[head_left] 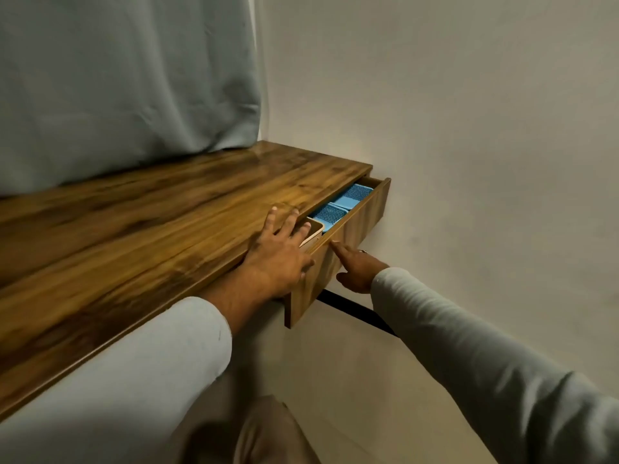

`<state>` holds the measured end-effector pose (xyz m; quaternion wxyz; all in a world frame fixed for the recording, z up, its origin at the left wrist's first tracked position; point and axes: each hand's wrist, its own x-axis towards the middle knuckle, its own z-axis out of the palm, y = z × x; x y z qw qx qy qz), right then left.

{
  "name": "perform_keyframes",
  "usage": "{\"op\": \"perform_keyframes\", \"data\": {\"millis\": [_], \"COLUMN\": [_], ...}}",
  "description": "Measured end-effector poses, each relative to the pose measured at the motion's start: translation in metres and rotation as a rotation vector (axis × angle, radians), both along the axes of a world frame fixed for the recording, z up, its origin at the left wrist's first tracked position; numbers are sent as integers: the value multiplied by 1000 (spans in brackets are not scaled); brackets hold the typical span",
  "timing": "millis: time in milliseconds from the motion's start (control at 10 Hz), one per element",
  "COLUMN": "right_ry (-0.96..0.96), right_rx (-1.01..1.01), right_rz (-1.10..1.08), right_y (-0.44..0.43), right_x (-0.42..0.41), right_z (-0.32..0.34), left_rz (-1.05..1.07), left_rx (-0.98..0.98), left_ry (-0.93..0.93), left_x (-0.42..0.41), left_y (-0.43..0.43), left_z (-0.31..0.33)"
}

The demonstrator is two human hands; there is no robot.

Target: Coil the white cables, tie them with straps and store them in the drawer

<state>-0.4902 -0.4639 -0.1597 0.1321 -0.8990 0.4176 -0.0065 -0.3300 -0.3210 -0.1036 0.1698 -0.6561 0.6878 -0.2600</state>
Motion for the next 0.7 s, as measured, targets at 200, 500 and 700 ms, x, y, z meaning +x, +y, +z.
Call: {"op": "perform_keyframes", "data": {"millis": [200,500,700], "right_ry": [19,40,-64], "right_rx": [19,45,-245], "right_rz": [51,109,140], "right_y": [2,5,-2], "right_x": [56,85,84], "right_z": [5,7,48], "left_rz": [161,274,187], "left_rx": [-36,4,-72], "left_ry": [-111,-123,214], "left_x": [29,40,69], "left_y": [7,-1,11], "left_z": [1,2,44]}}
